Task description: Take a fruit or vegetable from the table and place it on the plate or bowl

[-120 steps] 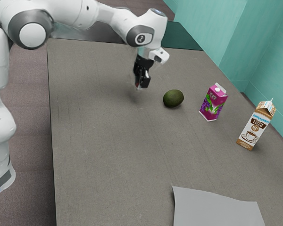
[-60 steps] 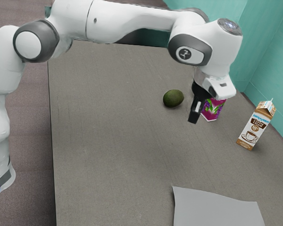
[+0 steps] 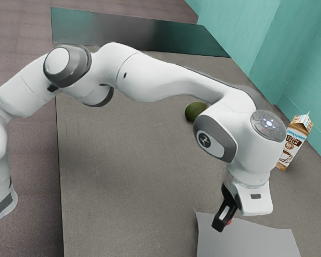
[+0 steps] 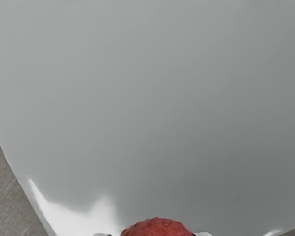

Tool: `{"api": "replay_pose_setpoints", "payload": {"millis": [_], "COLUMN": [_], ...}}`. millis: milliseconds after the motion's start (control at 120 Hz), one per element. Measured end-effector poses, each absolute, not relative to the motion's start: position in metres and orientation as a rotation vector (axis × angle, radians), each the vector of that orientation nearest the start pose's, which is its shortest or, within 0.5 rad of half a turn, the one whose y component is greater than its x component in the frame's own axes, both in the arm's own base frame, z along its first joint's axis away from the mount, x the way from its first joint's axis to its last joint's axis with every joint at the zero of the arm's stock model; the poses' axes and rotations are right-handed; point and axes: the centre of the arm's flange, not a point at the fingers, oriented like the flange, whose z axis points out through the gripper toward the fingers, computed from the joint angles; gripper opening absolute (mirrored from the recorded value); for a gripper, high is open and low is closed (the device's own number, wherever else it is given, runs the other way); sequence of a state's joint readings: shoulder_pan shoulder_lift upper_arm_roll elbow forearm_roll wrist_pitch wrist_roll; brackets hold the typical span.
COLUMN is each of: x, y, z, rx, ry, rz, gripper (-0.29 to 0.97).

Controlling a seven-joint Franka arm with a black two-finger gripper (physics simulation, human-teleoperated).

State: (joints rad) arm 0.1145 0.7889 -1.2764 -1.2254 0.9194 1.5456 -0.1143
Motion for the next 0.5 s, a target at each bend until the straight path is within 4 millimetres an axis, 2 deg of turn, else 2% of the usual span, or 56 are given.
{"api": "replay_pose_setpoints", "payload": {"millis": [50,125,200,317,358,392,425,467,500], "x": [0.565,0.567,0.568,0.571,0.574,0.577,0.583,0.587,0.586], "y": [-0.410,-0.411,-0.412,-0.411,-0.403,-0.390,-0.361,-0.304,-0.242], "z": [0.512,0.512,0.512,0.512,0.518,0.531,0.547,0.571,0.589], "rx": [-2.716,-2.723,-2.729,-2.735,-2.718,-2.693,-2.657,-2.623,-2.616], "ry": [1.274,1.259,1.248,1.226,1.183,1.114,0.986,0.784,0.597], "rz": [-0.183,-0.208,-0.227,-0.246,-0.263,-0.284,-0.287,-0.262,-0.220], "gripper": [0.17,0.37,0.50,0.60,0.62,0.64,0.65,0.66,0.66]}}
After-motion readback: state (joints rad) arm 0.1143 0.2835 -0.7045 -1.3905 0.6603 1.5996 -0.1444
